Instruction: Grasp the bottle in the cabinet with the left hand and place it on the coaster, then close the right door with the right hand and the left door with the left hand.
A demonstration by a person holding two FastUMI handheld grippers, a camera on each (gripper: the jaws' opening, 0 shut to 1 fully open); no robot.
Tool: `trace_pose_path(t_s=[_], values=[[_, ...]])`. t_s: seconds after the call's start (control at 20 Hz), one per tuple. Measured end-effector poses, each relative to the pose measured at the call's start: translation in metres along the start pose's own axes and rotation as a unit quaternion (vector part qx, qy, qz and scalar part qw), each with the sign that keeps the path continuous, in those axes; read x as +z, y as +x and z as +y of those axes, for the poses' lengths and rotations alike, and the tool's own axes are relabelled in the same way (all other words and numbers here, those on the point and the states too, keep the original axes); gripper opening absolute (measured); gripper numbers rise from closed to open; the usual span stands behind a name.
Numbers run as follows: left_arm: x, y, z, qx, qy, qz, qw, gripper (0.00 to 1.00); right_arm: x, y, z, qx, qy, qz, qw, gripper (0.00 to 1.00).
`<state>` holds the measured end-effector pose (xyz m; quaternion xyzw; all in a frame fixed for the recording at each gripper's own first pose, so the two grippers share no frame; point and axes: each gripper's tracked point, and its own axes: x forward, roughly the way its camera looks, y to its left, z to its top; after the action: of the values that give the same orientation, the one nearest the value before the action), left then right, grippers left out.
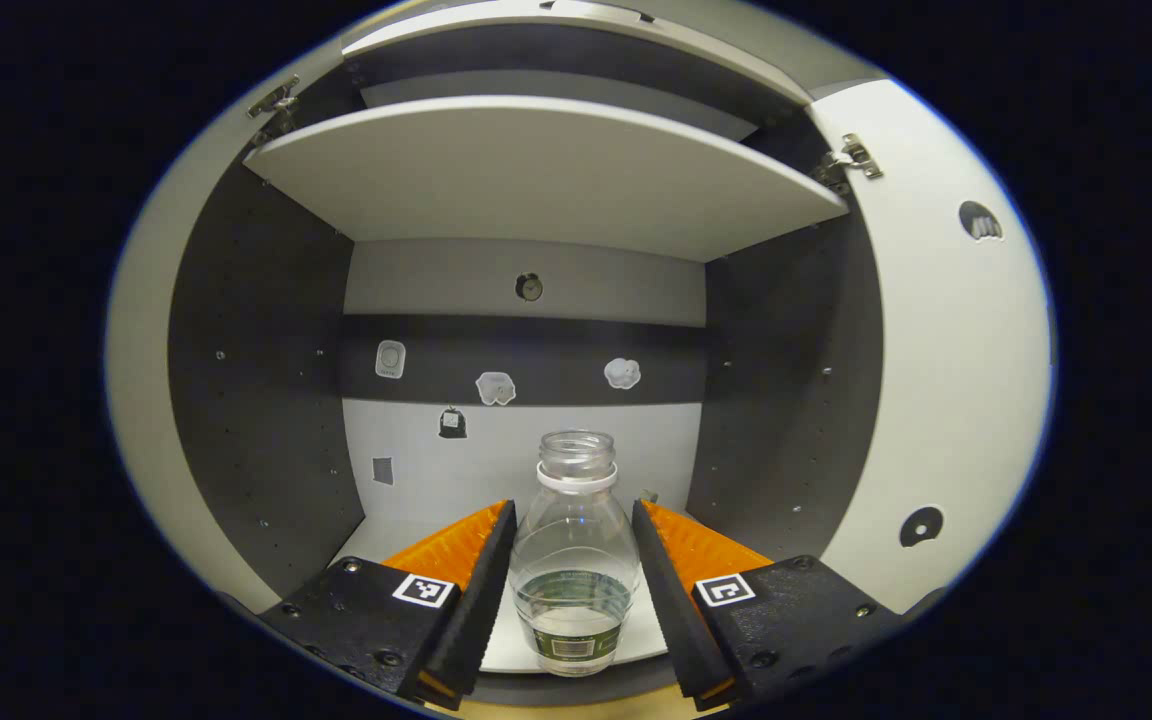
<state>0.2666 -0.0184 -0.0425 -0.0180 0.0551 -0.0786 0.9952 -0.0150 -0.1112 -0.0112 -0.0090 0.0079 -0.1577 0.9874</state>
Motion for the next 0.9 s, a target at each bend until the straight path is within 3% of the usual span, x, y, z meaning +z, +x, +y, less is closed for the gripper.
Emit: trace_pose_path(t_s=[0.15, 0.45, 0.7, 0.9], values=[[0.004, -0.036, -0.008, -0.034, -0.008, 0.004, 0.999, 0.73, 0.000, -0.003, -0.002, 0.008, 0.005, 0.001, 1.000, 1.00], [-0.024, -0.110, -0.004, -0.060, -0.019, 0.024, 0.998, 0.73, -0.004, -0.007, 0.000, 0.027, -0.001, 0.007, 1.000, 1.00], [-0.104, -0.151, -0.007, -0.077, -0.043, 0.076, 0.993, 0.73, 0.003, -0.009, 0.008, 0.046, -0.001, 0.003, 0.999, 1.00], [-0.184, -0.168, 0.006, -0.059, -0.089, 0.136, 0.985, 0.73, 0.007, -0.011, 0.009, 0.050, -0.004, -0.001, 0.999, 1.00]])
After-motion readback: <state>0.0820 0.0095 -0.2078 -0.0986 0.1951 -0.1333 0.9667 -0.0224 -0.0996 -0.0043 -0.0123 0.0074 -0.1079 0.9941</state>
